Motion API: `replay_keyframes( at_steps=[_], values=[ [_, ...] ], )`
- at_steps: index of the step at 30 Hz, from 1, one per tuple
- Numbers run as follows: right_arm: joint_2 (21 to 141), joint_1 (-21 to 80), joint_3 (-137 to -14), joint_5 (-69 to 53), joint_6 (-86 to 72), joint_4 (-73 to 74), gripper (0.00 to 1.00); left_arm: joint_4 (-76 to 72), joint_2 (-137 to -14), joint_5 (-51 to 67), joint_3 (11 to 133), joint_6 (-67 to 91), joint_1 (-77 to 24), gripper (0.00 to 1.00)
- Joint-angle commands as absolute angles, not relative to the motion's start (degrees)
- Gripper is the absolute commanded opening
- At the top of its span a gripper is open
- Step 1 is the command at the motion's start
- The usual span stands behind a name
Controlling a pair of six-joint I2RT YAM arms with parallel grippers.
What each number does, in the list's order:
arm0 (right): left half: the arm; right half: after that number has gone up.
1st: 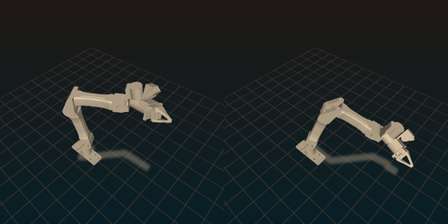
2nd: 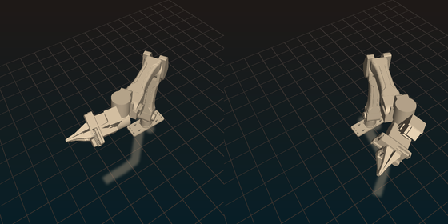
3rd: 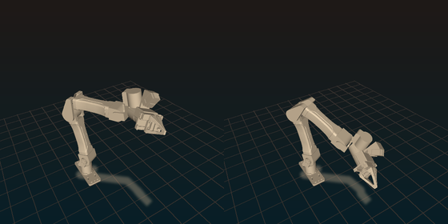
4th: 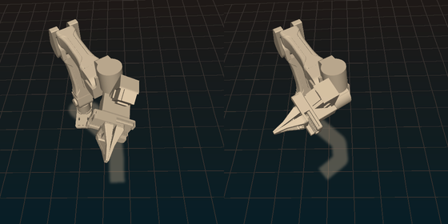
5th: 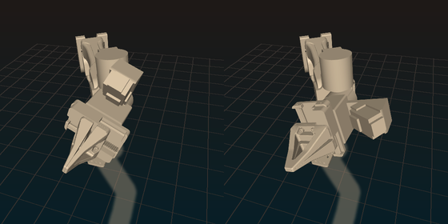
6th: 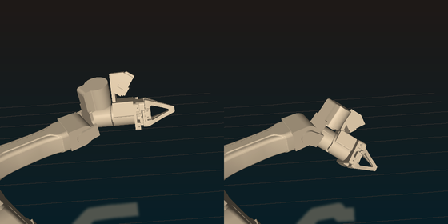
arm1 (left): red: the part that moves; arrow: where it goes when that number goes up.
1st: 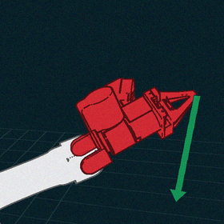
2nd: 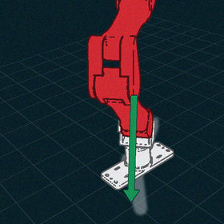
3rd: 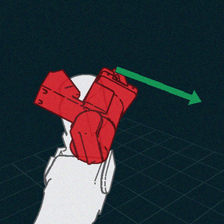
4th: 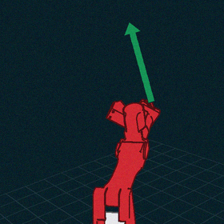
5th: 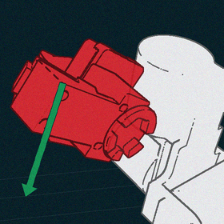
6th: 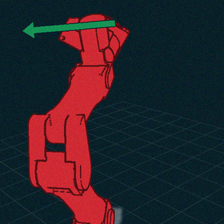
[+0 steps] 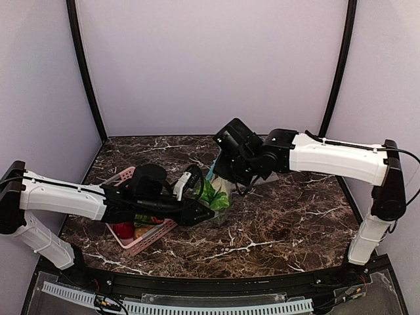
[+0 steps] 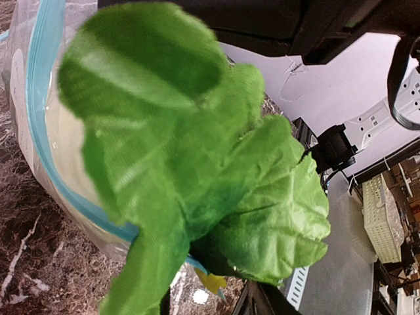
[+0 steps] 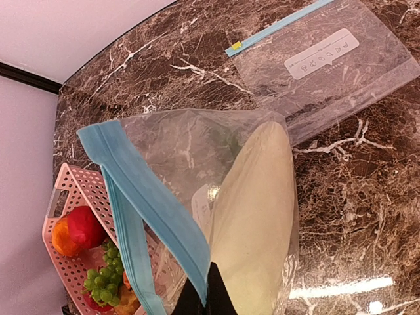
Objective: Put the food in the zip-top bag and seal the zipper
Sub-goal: Pass from the right arm to the left
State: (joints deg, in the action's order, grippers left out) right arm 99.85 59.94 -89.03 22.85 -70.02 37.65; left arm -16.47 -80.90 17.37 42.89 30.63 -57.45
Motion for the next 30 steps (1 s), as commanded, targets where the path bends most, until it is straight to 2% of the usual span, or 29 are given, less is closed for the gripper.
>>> replay_keyframes(
  at_steps=[1, 13, 15, 18, 20, 23, 27, 30],
  values=[
    [99.7, 59.7, -90.2, 24.7, -70.8, 38.4, 0.00, -16.5, -81.5, 17.8, 44.6, 30.5, -57.8, 0.32],
    [98.5, 59.8, -88.7, 25.2, -69.7, 37.7, 0.00, -8.6, -80.6, 13.0, 46.6, 29.0, -57.8, 0.01],
    [97.5, 59.8, -87.9, 26.0, -68.1, 37.7, 0.10, -5.1, -80.4, 12.0, 48.0, 26.9, -57.7, 0.01],
    [95.0, 59.8, -85.9, 27.1, -65.4, 37.8, 0.39, 0.6, -79.6, 11.1, 50.5, 22.9, -57.7, 0.01],
    [92.9, 59.7, -84.2, 27.8, -61.7, 37.7, 0.54, 4.9, -79.4, 11.4, 52.5, 19.4, -57.7, 0.01],
    [89.5, 59.7, -81.8, 28.8, -55.6, 37.7, 0.68, 9.8, -79.8, 13.9, 55.5, 13.1, -56.9, 0.01],
    [84.3, 59.6, -78.0, 26.8, -43.4, 33.8, 0.77, 16.0, -80.8, 21.3, 59.6, 6.4, -54.9, 0.01],
    [80.0, 59.6, -74.6, 18.8, -32.3, 27.8, 0.83, 21.6, -81.6, 25.2, 62.7, 1.6, -54.1, 0.01]
  ],
)
